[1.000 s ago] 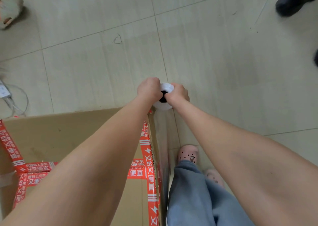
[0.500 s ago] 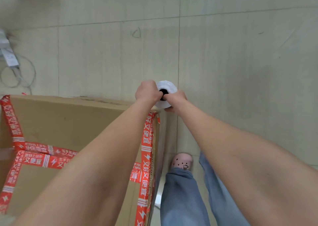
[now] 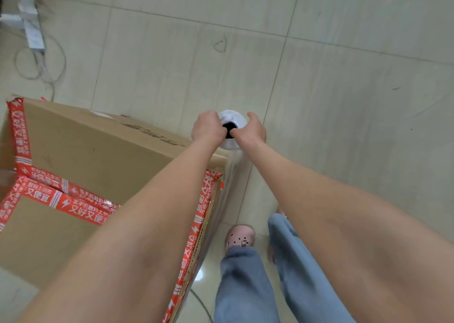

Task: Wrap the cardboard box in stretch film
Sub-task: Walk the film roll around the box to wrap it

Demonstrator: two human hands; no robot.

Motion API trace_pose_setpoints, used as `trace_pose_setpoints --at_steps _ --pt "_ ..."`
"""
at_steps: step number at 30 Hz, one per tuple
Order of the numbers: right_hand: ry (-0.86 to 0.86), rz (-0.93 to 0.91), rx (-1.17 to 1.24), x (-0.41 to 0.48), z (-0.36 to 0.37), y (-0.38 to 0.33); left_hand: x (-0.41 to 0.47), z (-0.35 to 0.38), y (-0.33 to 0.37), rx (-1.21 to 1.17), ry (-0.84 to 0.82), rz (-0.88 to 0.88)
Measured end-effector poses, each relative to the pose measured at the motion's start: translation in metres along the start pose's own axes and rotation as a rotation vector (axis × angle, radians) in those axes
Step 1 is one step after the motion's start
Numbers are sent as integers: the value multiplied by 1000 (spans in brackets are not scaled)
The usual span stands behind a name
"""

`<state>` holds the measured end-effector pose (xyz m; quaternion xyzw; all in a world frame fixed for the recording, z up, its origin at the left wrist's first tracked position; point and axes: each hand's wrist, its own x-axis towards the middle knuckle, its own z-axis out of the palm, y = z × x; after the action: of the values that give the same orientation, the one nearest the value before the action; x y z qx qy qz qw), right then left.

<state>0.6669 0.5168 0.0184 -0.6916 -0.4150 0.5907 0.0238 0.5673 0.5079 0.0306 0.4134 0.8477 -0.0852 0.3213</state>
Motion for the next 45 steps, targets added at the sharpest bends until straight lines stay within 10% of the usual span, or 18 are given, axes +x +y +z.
trace_pose_setpoints --at_steps 4,21,27,31,41,45 --pt "-135 185 160 4 2 -6 4 -1 4 -68 21 -72" --pt "-98 -232 -528 27 33 -67 41 -43 -28 -128 -73 -100" --pt "-193 221 -113 30 38 -62 52 -40 -30 -79 -128 27" --pt "-192 117 -222 36 46 -71 64 -44 -35 -16 -133 56" --pt "-75 -321 -526 42 76 -125 78 -69 -71 -447 12 -327" --pt "-169 -102 -372 50 91 -129 83 -70 -81 -649 47 -438"
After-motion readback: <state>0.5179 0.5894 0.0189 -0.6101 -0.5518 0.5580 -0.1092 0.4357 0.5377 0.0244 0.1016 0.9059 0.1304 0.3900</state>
